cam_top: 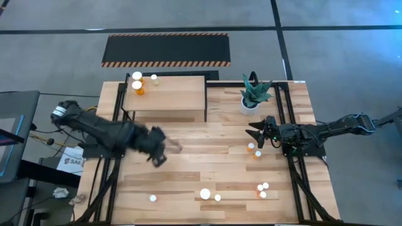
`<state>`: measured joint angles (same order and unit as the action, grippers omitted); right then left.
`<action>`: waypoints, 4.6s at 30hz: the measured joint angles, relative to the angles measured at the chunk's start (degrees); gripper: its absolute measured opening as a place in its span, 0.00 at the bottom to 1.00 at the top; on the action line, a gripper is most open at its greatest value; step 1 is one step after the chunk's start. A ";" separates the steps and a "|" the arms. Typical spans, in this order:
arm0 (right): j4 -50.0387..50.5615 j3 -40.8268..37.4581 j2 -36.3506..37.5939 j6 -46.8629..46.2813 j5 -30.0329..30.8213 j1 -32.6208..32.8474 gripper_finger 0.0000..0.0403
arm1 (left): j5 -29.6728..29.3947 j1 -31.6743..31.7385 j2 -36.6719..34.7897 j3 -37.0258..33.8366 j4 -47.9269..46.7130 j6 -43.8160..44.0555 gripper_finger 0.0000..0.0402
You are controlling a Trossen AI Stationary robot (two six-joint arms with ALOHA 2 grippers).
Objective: Pick and place medicine bottles onto shelf by color
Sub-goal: Put the left yellow pill bottle on the shelf aligned with the other yellow pill bottle
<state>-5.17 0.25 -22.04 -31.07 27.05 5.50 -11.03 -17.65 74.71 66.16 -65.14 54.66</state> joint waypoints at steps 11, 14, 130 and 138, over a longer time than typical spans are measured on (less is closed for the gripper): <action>0.00 0.01 -0.02 0.01 -0.02 0.00 0.63 | 2.80 26.17 0.38 9.56 0.17 -19.52 0.25; 0.00 0.01 -0.02 0.01 -0.02 0.00 0.63 | 2.90 31.17 1.26 11.04 0.41 -22.09 0.25; 0.00 0.00 -0.05 0.01 -0.02 0.00 0.63 | 2.05 60.04 8.80 14.88 -3.23 -42.73 0.25; 0.00 0.02 -0.04 0.00 0.00 0.00 0.63 | 2.21 60.04 8.82 13.88 -2.39 -42.43 0.25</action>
<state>-5.17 0.27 -22.09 -31.07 27.05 5.50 -8.82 42.39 83.53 80.04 -67.53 12.23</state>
